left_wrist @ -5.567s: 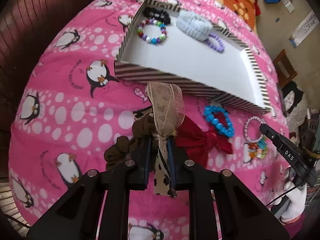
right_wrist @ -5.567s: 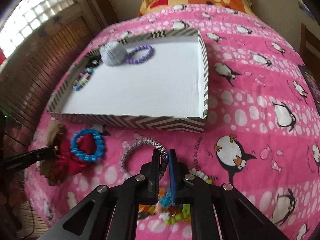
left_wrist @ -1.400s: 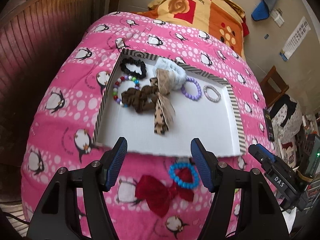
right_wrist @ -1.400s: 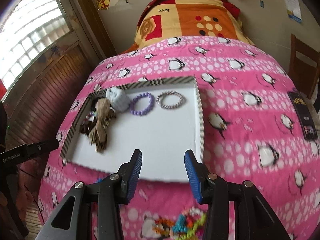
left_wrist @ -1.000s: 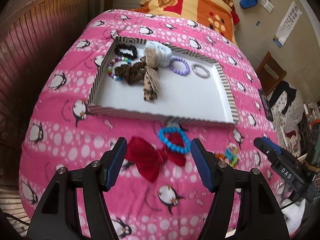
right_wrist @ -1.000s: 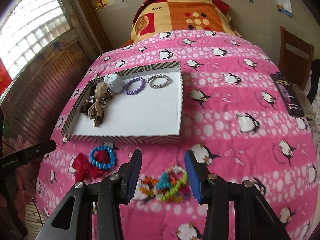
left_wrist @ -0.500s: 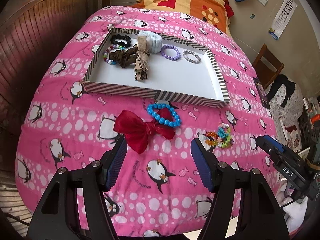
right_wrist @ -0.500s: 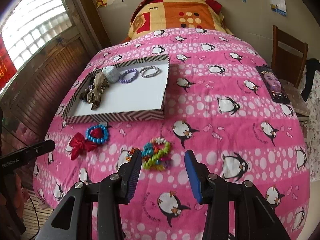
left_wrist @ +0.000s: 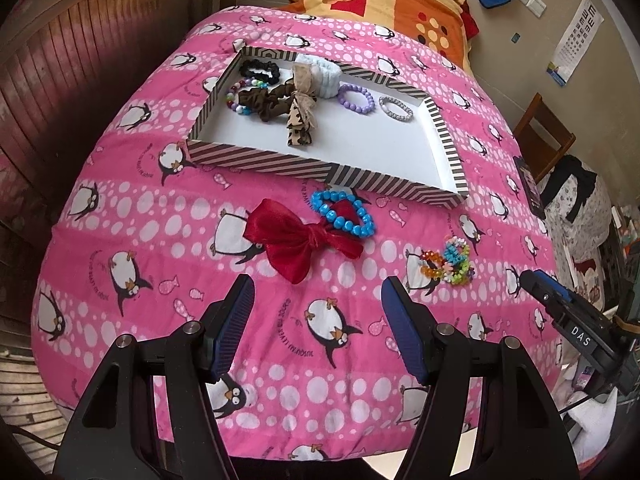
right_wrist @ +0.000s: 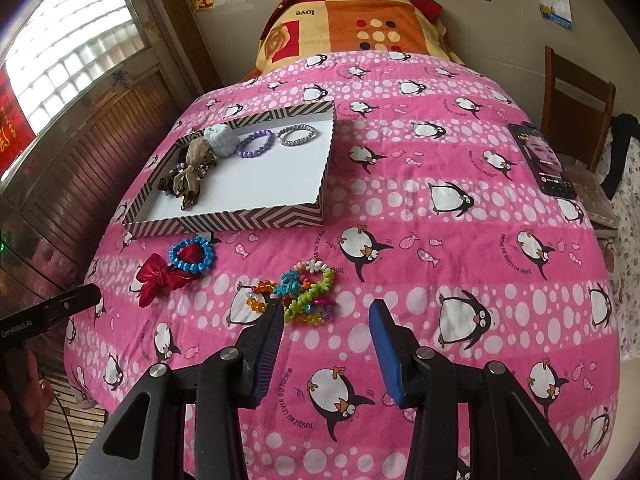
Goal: Organize jewelry
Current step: 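Move both tools toward the blue bead bracelet and colourful bead chain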
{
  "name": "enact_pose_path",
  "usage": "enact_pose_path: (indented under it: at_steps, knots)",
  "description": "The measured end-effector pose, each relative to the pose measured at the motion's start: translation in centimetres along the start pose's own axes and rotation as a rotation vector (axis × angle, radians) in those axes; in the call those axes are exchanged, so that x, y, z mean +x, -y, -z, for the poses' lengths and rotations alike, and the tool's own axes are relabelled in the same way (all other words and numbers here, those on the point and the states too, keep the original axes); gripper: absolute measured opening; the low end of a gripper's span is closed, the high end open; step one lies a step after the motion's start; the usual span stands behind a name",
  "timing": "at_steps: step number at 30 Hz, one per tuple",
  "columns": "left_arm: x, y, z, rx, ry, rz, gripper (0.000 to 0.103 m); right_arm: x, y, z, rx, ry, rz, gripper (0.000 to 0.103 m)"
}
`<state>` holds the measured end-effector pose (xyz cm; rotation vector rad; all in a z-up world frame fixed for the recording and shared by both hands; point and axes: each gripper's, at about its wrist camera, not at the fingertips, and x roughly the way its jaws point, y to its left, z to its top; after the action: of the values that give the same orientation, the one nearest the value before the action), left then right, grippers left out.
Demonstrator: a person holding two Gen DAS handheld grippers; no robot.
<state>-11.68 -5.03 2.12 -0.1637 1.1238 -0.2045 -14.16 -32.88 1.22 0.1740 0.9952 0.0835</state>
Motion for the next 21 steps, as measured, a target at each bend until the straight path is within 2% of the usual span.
enact_pose_path:
  at_steps: [12,21]
  knots:
    - [-0.13,-0.60,0.07,-0.013,0.002,0.003,0.066,-0.15,0.13,-0.09,0.015,0.002,0.000,0.042]
    - [0.23,-0.80,-0.08,-0.012,-0.007,-0.021,0.066,-0.06,0.30,-0.18,0.020,0.002,0.001,0.042]
